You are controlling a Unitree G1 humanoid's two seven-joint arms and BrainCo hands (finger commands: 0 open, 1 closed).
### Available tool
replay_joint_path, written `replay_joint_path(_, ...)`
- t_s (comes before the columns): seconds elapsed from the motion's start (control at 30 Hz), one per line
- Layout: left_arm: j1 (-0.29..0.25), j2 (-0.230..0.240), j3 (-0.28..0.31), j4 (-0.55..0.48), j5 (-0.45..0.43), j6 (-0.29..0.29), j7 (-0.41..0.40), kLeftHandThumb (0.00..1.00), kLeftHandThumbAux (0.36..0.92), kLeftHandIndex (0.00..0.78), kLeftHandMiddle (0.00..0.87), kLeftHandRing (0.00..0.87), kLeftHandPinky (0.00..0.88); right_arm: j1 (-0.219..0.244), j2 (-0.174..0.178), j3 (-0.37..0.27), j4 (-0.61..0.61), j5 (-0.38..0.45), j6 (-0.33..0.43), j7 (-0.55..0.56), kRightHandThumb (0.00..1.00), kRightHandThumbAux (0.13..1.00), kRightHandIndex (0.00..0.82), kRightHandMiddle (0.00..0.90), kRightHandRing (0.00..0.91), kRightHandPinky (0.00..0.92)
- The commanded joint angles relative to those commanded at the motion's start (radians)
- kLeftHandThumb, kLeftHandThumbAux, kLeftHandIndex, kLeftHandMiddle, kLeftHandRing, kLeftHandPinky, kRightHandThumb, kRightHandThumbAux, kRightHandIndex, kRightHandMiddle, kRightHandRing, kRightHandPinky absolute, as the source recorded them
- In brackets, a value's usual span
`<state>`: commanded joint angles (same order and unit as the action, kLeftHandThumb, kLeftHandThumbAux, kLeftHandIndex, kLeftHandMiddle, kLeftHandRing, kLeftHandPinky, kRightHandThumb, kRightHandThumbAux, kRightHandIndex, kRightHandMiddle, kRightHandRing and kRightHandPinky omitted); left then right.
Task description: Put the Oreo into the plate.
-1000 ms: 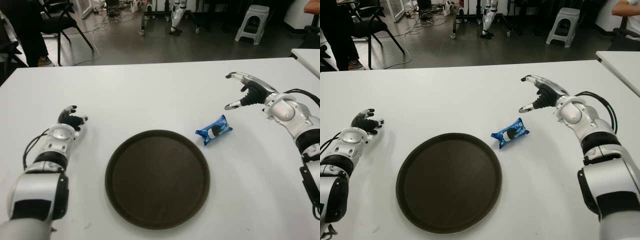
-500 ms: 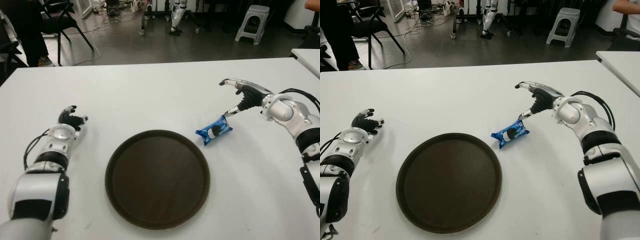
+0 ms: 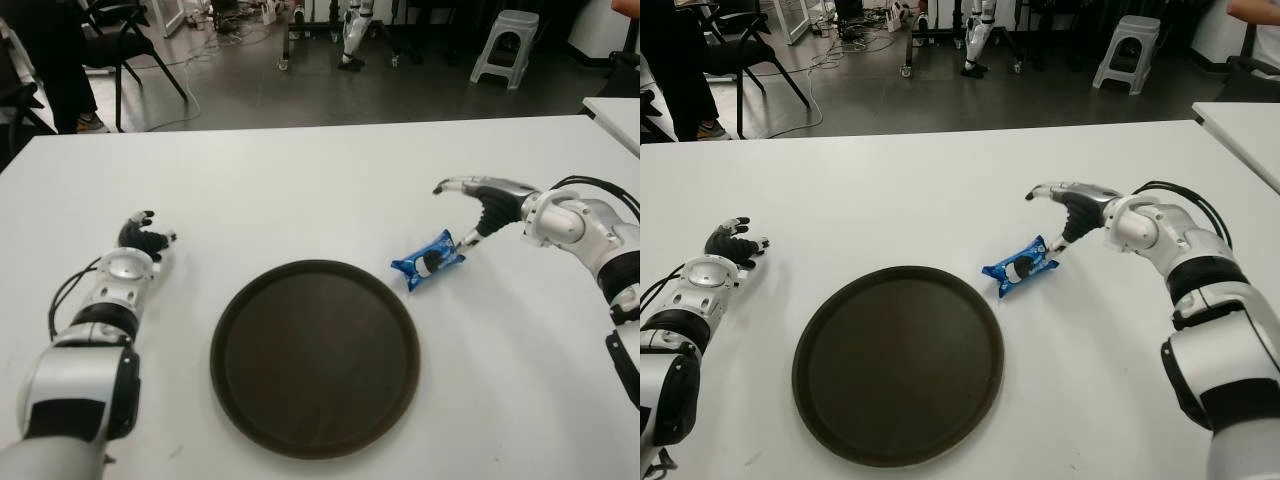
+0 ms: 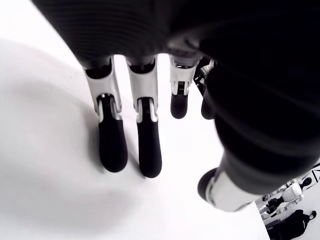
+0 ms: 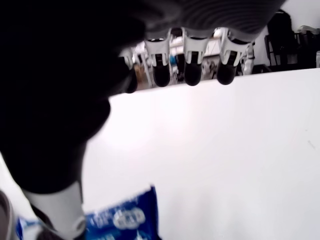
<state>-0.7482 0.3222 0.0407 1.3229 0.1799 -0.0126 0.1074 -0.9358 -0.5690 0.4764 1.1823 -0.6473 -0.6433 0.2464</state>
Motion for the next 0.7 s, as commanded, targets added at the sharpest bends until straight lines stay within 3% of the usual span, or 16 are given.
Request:
replay_joint_path(0.4,0.004,0.000,-0.001,0.001,-0.004,-0.001,0.004,0.285,0.760,0.127,0.126,0.154,0.183,-0.002,-0.016,0.011,-0.029,-0.013,-0.006,0.030,0.000,0.810,0.019,0.018,0.005,0.031)
replay_joint_path(0.7,0.004,0.001,-0.001,0.001,-0.004,0.003,0.002,0.223,0.760,0.110,0.124,0.150,0.162,0.001,-0.022,0.008,-0.049,-0.006,-0.017,0.084,0.000,0.822,0.008,0.005,0.001,0.029)
